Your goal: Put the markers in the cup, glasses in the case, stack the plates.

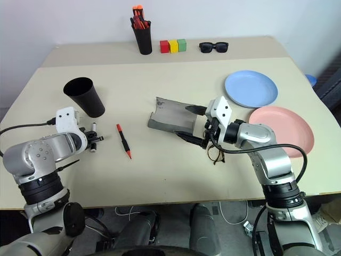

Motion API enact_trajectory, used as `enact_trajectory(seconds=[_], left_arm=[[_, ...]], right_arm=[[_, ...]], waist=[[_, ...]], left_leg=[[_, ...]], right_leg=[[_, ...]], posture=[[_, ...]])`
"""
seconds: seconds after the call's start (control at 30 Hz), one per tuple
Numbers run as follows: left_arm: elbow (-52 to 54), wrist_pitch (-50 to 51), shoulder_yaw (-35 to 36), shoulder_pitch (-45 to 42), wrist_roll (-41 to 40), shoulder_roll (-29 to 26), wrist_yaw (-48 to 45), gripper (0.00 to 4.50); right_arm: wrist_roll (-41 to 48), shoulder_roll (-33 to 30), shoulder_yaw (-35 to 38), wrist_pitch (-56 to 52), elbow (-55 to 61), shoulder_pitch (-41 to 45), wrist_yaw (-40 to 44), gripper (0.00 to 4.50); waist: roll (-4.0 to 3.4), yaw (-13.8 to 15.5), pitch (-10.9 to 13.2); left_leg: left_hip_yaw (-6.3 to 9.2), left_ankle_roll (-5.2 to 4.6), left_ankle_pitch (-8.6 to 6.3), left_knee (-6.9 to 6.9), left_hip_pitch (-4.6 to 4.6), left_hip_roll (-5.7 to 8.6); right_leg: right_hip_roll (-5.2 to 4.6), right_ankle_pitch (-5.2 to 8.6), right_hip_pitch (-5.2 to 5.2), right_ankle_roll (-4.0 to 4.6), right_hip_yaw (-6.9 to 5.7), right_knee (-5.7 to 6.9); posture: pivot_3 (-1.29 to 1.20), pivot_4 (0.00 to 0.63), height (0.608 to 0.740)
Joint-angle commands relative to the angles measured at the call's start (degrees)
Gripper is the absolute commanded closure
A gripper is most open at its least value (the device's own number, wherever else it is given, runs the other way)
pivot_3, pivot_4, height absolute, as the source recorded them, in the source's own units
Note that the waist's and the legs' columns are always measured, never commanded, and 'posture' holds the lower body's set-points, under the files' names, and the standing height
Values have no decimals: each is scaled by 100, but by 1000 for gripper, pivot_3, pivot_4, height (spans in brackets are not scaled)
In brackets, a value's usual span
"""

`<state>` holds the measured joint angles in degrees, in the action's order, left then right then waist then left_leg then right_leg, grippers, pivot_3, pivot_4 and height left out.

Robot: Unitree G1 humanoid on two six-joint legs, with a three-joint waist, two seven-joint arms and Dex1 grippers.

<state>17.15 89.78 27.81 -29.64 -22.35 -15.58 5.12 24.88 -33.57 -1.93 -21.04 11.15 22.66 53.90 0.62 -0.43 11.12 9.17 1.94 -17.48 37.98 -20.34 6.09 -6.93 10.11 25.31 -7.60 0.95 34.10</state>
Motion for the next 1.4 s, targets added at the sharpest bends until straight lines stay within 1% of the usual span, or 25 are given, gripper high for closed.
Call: enact_trajectory(seconds=[0.03,0.1,0.13,0.2,0.27,0.3,0.37,0.4,0.53,0.6,0.7,0.77,0.87,0.97,1.1,1.27,1.4], left_arm=[[456,-42,-317,125,-241,-222,-547,4451],[857,-480,-744,374,-525,-691,-1235,4451],[982,-862,-782,473,-650,-756,-1555,4451],[1122,-1754,-622,594,-887,-700,-2113,4451],[1121,-2978,-812,675,-661,-781,-2509,4451],[1032,-3195,-824,621,-683,-766,-2591,4451],[867,-3999,-946,461,-587,-779,-2854,4451],[764,-4191,-937,372,-594,-758,-2868,4451],[13,-5569,-890,-48,-110,-924,-2872,4451],[-553,-6340,-816,-291,163,-1107,-2889,4451],[-1471,-7352,-615,-702,362,-1250,-2780,4451],[-1980,-7821,-620,-841,542,-1361,-2743,4451],[-2548,-8414,-592,-951,568,-1374,-2769,4451],[-3107,-8850,-477,-1026,381,-1230,-2833,4451],[-3857,-9766,-497,-935,465,-1222,-3061,4451],[-4264,-10457,-541,-898,447,-1175,-3169,4451],[-4484,-10669,-548,-808,374,-1117,-3209,4451]], right_arm=[[208,-161,206,-139,156,23,134,0],[459,-261,303,-378,95,21,306,0],[622,-294,364,-552,79,29,374,0],[785,-319,447,-712,37,62,435,0],[1009,-216,569,-892,-26,151,378,0],[1002,-153,564,-877,-47,204,322,0],[855,-10,528,-652,-50,270,203,0],[797,51,514,-589,-52,298,146,0],[730,146,478,-574,-60,354,53,0],[665,121,438,-500,-29,320,71,0],[667,88,447,-511,-11,286,78,0],[651,86,441,-514,-1,284,56,0],[656,88,446,-544,37,308,21,0],[669,114,432,-574,84,303,-13,0],[616,61,423,-540,116,275,-42,0],[637,35,444,-592,165,305,-57,0],[620,9,451,-581,140,345,-56,0]], waist=[[2,-4,1],[6,-15,4],[7,-25,5],[6,-15,5],[6,-12,5],[6,-11,5],[6,-10,5],[6,-7,5],[6,-2,5],[6,-13,5],[6,-8,5],[6,-8,5],[6,-9,5],[6,-7,5],[6,-10,4],[6,-13,4],[6,-13,4]], left_leg=[[0,0,0,0,0,0],[1,1,1,0,-4,-1],[1,3,1,0,-6,-2],[-3,6,2,-1,-6,-4],[-3,0,-2,0,-6,-10],[-5,0,-2,-1,-4,-9],[-9,0,-2,-1,-3,-9],[-11,0,-2,-1,-4,-9],[-11,0,-2,0,-5,-8],[-12,0,-2,0,-4,-7],[-14,-1,-2,-1,-5,-7],[-13,-1,-2,0,-6,-6],[-14,-1,-2,0,-6,-6],[-12,-1,-2,0,-7,-6],[-11,-1,-2,2,-7,-5],[-12,-2,-2,2,-7,-6],[-12,-3,-3,2,-6,-6]], right_leg=[[0,0,0,0,0,0],[0,0,3,0,0,0],[0,0,6,0,-1,-1],[0,0,8,1,3,-2],[0,-1,6,3,3,-5],[0,-2,6,4,3,-4],[2,-5,6,8,2,-5],[2,-6,6,9,2,-5],[2,-6,6,9,2,-6],[3,-6,6,9,2,-8],[3,-6,8,9,3,-10],[3,-7,8,8,2,-11],[3,-7,8,7,3,-11],[3,-8,8,6,2,-11],[3,-9,8,5,2,-10],[3,-9,8,5,2,-11],[3,-10,8,5,3,-10]], posture=[[0,150,740],[0,150,740],[0,150,740],[0,150,740],[0,150,740],[0,150,740],[0,150,740],[0,150,740],[0,150,740],[0,150,740],[0,150,740],[0,150,740],[0,150,740],[0,150,740],[0,150,740],[0,150,740],[0,150,740]])
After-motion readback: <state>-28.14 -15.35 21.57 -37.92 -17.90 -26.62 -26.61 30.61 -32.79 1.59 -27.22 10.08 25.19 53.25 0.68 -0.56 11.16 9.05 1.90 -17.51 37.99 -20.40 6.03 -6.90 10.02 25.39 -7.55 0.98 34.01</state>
